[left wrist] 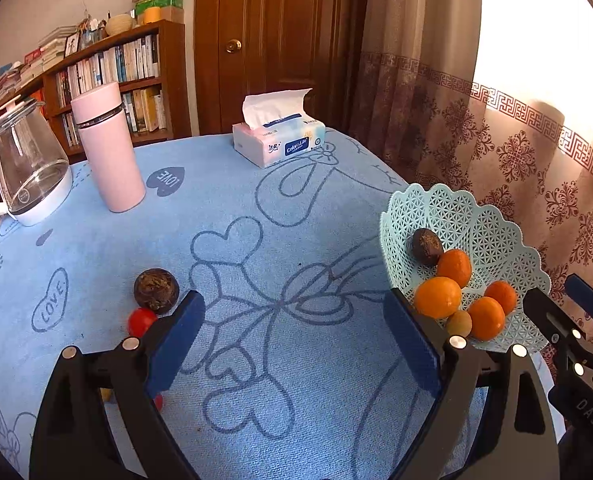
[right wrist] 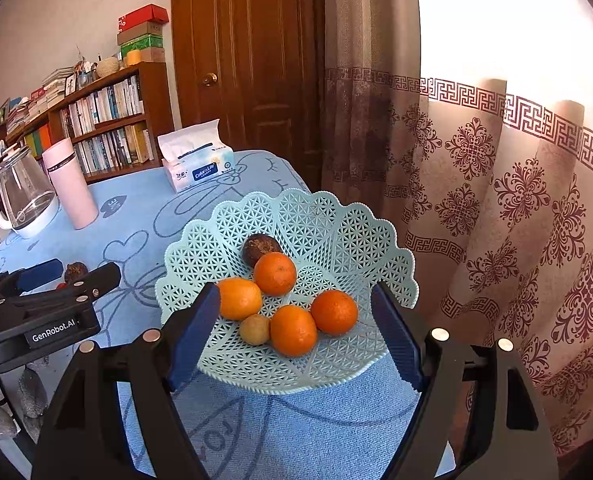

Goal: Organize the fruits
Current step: 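Move both open grippers back toward the tomatoes and small tan fruit, then close the left gripper on the small tan round fruit, then grasp a red cherry tomato with the right gripper while left holds the tan fruit, then carry the tomato toward the basket with right while left holds the tan fruit, then lower the red tomato into the basket and open the right gripper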

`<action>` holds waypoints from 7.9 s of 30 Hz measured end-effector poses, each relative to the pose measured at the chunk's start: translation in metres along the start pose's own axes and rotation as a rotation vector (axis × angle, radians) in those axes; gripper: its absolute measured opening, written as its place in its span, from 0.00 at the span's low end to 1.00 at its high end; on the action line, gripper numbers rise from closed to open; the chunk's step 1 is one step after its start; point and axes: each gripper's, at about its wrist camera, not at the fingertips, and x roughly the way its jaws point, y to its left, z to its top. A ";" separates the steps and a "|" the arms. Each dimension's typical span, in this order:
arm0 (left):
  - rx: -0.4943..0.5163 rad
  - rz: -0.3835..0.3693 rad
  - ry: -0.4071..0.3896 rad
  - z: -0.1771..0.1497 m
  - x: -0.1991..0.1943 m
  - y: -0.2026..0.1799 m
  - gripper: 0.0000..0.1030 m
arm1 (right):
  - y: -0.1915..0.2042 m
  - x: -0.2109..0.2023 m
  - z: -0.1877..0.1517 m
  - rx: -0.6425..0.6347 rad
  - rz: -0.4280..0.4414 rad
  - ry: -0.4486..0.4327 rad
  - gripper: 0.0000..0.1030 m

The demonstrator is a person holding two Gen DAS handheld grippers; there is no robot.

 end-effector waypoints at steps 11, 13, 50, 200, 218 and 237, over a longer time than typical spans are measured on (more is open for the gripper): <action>-0.048 0.032 -0.007 -0.009 -0.012 0.032 0.87 | 0.032 -0.001 0.001 -0.062 0.018 0.008 0.77; -0.060 0.037 -0.007 -0.010 -0.013 0.039 0.87 | 0.037 -0.002 0.001 -0.072 0.022 0.009 0.77; -0.192 0.170 0.084 -0.075 -0.027 0.151 0.76 | 0.129 -0.008 -0.043 -0.184 0.288 0.097 0.77; -0.252 0.245 -0.021 -0.078 -0.044 0.161 0.27 | -0.011 0.020 -0.004 0.204 0.141 0.173 0.32; -0.114 0.170 -0.048 -0.057 -0.057 0.097 0.27 | -0.005 0.034 -0.011 0.115 0.155 0.186 0.47; 0.057 -0.025 -0.056 -0.017 -0.040 -0.001 0.27 | -0.033 0.017 -0.013 0.136 0.102 0.090 0.48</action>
